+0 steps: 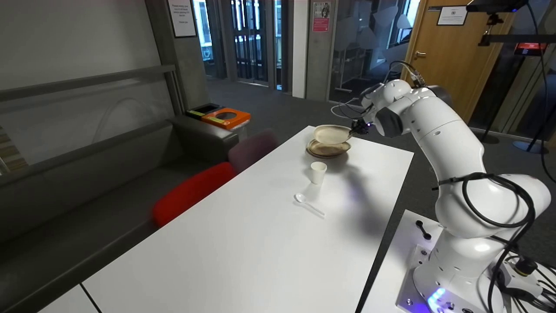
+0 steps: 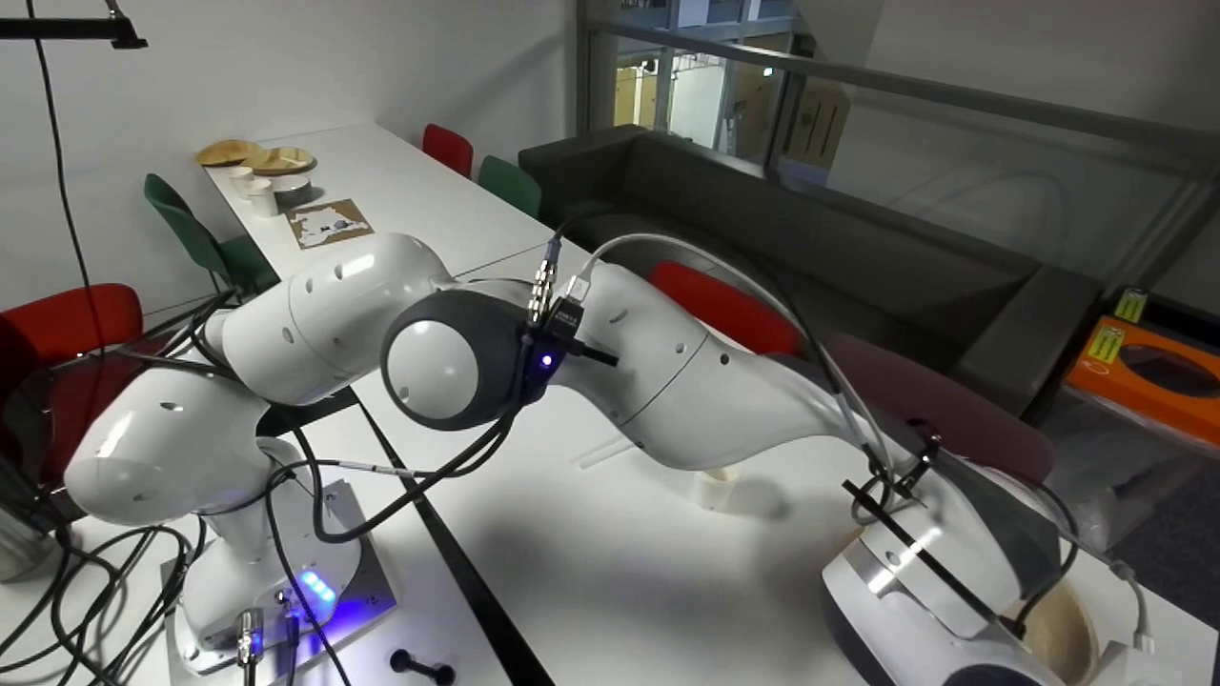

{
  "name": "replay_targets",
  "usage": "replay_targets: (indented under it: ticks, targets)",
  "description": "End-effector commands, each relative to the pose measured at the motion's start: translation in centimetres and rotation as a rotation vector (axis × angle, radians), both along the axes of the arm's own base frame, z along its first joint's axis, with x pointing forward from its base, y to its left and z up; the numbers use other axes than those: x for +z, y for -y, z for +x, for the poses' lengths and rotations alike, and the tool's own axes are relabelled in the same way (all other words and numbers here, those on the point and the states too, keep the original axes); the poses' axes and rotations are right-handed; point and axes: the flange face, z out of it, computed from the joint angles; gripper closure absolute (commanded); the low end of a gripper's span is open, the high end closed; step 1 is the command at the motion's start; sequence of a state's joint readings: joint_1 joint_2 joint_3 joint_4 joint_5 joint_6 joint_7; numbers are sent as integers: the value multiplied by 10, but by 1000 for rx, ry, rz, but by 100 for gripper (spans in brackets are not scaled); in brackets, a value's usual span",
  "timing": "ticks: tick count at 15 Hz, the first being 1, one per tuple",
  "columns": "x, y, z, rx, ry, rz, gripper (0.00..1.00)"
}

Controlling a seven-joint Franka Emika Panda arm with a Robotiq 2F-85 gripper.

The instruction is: Stack up the brown plates on the right side and then move them to the left

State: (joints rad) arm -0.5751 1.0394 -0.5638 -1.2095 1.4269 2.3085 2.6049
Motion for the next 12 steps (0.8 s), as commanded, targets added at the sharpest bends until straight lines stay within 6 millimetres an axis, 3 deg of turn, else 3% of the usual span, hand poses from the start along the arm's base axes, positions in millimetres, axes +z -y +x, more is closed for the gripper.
replay_targets:
  ticks: [1, 4, 10, 11, 12]
  targets:
    - [7, -5, 25, 19, 6, -56, 98]
    - [-3, -4, 32, 35, -21, -87, 98]
    - [-40, 2, 27, 37, -96, -128, 98]
    - [-46, 1, 25, 48, -108, -116, 68]
    - [-49, 2, 26, 59, -112, -114, 66]
